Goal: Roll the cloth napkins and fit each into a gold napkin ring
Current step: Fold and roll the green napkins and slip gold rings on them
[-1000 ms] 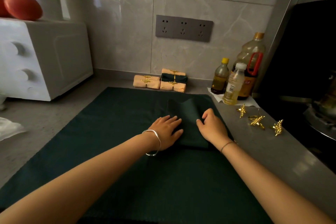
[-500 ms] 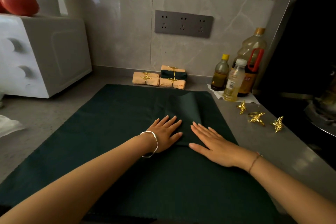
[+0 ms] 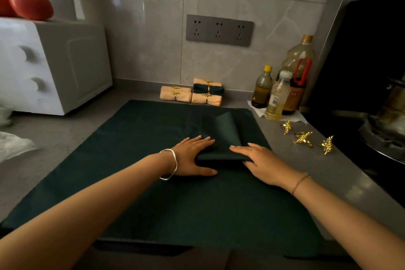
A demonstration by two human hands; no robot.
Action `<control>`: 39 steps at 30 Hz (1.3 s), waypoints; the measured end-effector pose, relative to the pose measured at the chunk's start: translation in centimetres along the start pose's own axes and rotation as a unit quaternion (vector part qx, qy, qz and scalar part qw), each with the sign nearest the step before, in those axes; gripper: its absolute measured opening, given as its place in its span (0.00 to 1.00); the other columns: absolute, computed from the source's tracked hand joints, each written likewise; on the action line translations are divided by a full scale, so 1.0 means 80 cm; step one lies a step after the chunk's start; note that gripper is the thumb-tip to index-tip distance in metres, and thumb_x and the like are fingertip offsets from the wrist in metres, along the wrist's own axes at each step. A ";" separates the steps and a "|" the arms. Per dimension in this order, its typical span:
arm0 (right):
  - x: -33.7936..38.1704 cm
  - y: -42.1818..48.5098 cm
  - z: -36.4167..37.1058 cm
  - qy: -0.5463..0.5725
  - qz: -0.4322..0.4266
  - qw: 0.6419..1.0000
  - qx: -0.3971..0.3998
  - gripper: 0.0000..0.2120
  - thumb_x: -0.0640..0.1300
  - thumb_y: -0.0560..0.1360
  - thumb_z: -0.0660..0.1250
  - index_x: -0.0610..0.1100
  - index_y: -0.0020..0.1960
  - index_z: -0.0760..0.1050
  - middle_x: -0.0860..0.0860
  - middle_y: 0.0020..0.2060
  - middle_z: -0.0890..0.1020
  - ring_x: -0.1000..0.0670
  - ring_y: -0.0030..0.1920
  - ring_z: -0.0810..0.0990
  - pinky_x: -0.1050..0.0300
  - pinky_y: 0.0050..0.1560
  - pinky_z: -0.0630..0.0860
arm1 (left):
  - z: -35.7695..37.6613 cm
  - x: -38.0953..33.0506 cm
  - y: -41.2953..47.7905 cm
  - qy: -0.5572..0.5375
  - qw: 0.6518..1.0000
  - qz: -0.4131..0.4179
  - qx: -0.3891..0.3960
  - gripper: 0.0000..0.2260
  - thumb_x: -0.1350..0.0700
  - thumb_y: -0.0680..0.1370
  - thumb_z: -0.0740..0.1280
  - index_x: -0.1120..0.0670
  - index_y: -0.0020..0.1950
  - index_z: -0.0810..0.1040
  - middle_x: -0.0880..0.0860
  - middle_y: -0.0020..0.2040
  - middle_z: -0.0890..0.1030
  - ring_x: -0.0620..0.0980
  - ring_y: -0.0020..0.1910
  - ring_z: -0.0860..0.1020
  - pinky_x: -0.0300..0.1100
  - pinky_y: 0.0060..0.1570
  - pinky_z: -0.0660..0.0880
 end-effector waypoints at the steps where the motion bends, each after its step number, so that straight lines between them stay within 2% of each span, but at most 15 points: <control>1: 0.002 -0.007 -0.002 -0.004 -0.009 1.000 -0.005 0.25 0.43 0.80 0.57 0.58 0.74 0.56 0.58 0.73 0.61 0.50 0.75 0.53 0.56 0.73 0.52 | -0.004 -0.001 -0.006 0.018 1.000 0.013 -0.009 0.36 0.38 0.75 0.62 0.44 0.77 0.47 0.46 0.77 0.48 0.47 0.76 0.45 0.47 0.74 0.42; 3: 0.012 -0.027 -0.008 -0.015 -0.047 0.999 -0.018 0.26 0.43 0.80 0.58 0.60 0.74 0.55 0.60 0.73 0.61 0.54 0.75 0.53 0.61 0.72 0.50 | -0.007 -0.007 -0.019 0.061 0.997 0.043 -0.017 0.33 0.42 0.77 0.61 0.42 0.76 0.47 0.46 0.77 0.49 0.47 0.76 0.46 0.46 0.73 0.42; 5: 0.027 -0.051 -0.011 -0.031 -0.099 0.994 -0.033 0.27 0.44 0.79 0.59 0.61 0.73 0.55 0.65 0.71 0.60 0.63 0.72 0.53 0.71 0.68 0.42 | 0.000 -0.015 -0.032 0.097 0.993 0.064 -0.001 0.31 0.48 0.79 0.61 0.41 0.76 0.45 0.46 0.77 0.48 0.47 0.76 0.45 0.44 0.73 0.42; 7: 0.040 -0.070 -0.007 -0.059 -0.149 0.986 -0.044 0.26 0.51 0.77 0.60 0.61 0.72 0.56 0.69 0.68 0.58 0.70 0.68 0.52 0.76 0.66 0.37 | 0.015 -0.021 -0.043 0.119 0.990 0.076 0.025 0.31 0.51 0.80 0.60 0.41 0.75 0.44 0.46 0.77 0.46 0.47 0.76 0.44 0.42 0.73 0.41; 9: 0.039 -0.076 0.003 -0.077 -0.163 0.983 -0.042 0.29 0.62 0.73 0.57 0.61 0.73 0.55 0.69 0.68 0.56 0.70 0.69 0.52 0.72 0.68 0.38 | 0.027 -0.024 -0.050 0.134 0.987 0.083 0.041 0.30 0.50 0.80 0.58 0.40 0.75 0.42 0.46 0.77 0.44 0.48 0.76 0.43 0.41 0.72 0.40; 11: 0.029 -0.071 0.011 -0.097 -0.156 0.982 -0.035 0.34 0.67 0.70 0.55 0.60 0.74 0.53 0.68 0.69 0.53 0.68 0.70 0.49 0.67 0.71 0.39 | 0.030 -0.023 -0.051 0.140 0.986 0.085 0.039 0.29 0.48 0.81 0.57 0.39 0.74 0.41 0.45 0.77 0.44 0.48 0.76 0.42 0.40 0.72 0.40; 14: 0.016 -0.060 0.013 -0.099 -0.148 0.983 -0.046 0.33 0.62 0.73 0.62 0.57 0.74 0.55 0.66 0.71 0.55 0.68 0.69 0.50 0.68 0.70 0.36 | 0.026 -0.024 -0.052 0.139 0.986 0.088 0.031 0.28 0.47 0.81 0.57 0.39 0.74 0.42 0.44 0.77 0.44 0.47 0.76 0.43 0.39 0.71 0.41; 17: 0.011 -0.054 0.010 -0.076 -0.146 0.983 -0.076 0.30 0.54 0.73 0.67 0.56 0.72 0.62 0.64 0.70 0.63 0.70 0.67 0.56 0.71 0.69 0.38 | 0.023 -0.026 -0.053 0.141 0.986 0.084 0.034 0.28 0.47 0.81 0.57 0.38 0.75 0.44 0.43 0.77 0.46 0.46 0.76 0.45 0.38 0.72 0.44; 21: 0.009 -0.047 0.003 -0.025 -0.144 0.981 -0.125 0.23 0.46 0.73 0.69 0.54 0.67 0.71 0.60 0.65 0.73 0.66 0.63 0.64 0.71 0.67 0.53 | 0.009 -0.026 -0.050 0.156 0.986 0.065 -0.001 0.26 0.50 0.81 0.57 0.39 0.75 0.51 0.42 0.76 0.53 0.43 0.75 0.52 0.39 0.71 0.52; 24: 0.000 -0.042 0.000 0.027 -0.133 0.979 -0.149 0.19 0.38 0.72 0.70 0.51 0.60 0.78 0.58 0.57 0.77 0.62 0.57 0.73 0.69 0.59 0.68 | -0.007 -0.022 -0.045 0.157 0.985 0.046 -0.057 0.22 0.50 0.80 0.59 0.40 0.74 0.59 0.44 0.73 0.64 0.44 0.71 0.63 0.39 0.68 0.61; 27: -0.007 -0.033 -0.010 0.145 -0.118 0.970 -0.152 0.15 0.34 0.71 0.71 0.50 0.53 0.81 0.58 0.49 0.79 0.63 0.53 0.76 0.71 0.53 0.71 | -0.026 -0.015 -0.044 0.103 0.987 0.023 -0.121 0.17 0.50 0.79 0.62 0.42 0.67 0.72 0.48 0.62 0.76 0.46 0.62 0.73 0.37 0.59 0.68; 29: -0.012 -0.025 -0.017 0.212 -0.076 0.963 -0.149 0.09 0.40 0.74 0.69 0.54 0.47 0.79 0.59 0.45 0.80 0.61 0.48 0.78 0.69 0.49 0.73 | -0.037 -0.006 -0.042 0.030 0.986 0.007 -0.166 0.12 0.49 0.77 0.65 0.49 0.58 0.79 0.50 0.53 0.81 0.47 0.52 0.78 0.36 0.51 0.72; 32: -0.027 -0.010 -0.016 0.275 0.024 0.949 -0.154 0.01 0.47 0.74 0.67 0.52 0.46 0.77 0.58 0.41 0.80 0.60 0.43 0.79 0.67 0.47 0.75 | -0.041 0.016 -0.031 -0.069 0.976 -0.027 -0.204 0.12 0.46 0.74 0.68 0.55 0.41 0.80 0.50 0.37 0.80 0.47 0.37 0.78 0.30 0.37 0.71; 36: -0.040 0.007 -0.010 0.369 0.104 0.912 -0.145 0.09 0.40 0.73 0.69 0.39 0.53 0.76 0.51 0.38 0.80 0.54 0.37 0.78 0.70 0.36 0.75 | -0.030 0.041 -0.011 -0.179 0.962 -0.103 -0.179 0.10 0.47 0.73 0.70 0.52 0.38 0.78 0.48 0.35 0.79 0.43 0.36 0.77 0.35 0.42 0.75; 39: -0.046 0.016 -0.004 0.370 0.141 0.913 -0.098 0.11 0.40 0.73 0.70 0.40 0.55 0.75 0.50 0.38 0.81 0.56 0.37 0.78 0.70 0.33 0.73 | -0.024 0.050 0.002 -0.219 0.958 -0.146 -0.113 0.09 0.47 0.73 0.70 0.52 0.40 0.80 0.48 0.37 0.80 0.44 0.38 0.77 0.36 0.44 0.75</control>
Point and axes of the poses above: each hand's wrist, its own y-axis towards the middle knuckle, its own z-axis out of the palm, x = y × z, the point moved 8 cm from there along y, towards the middle knuckle
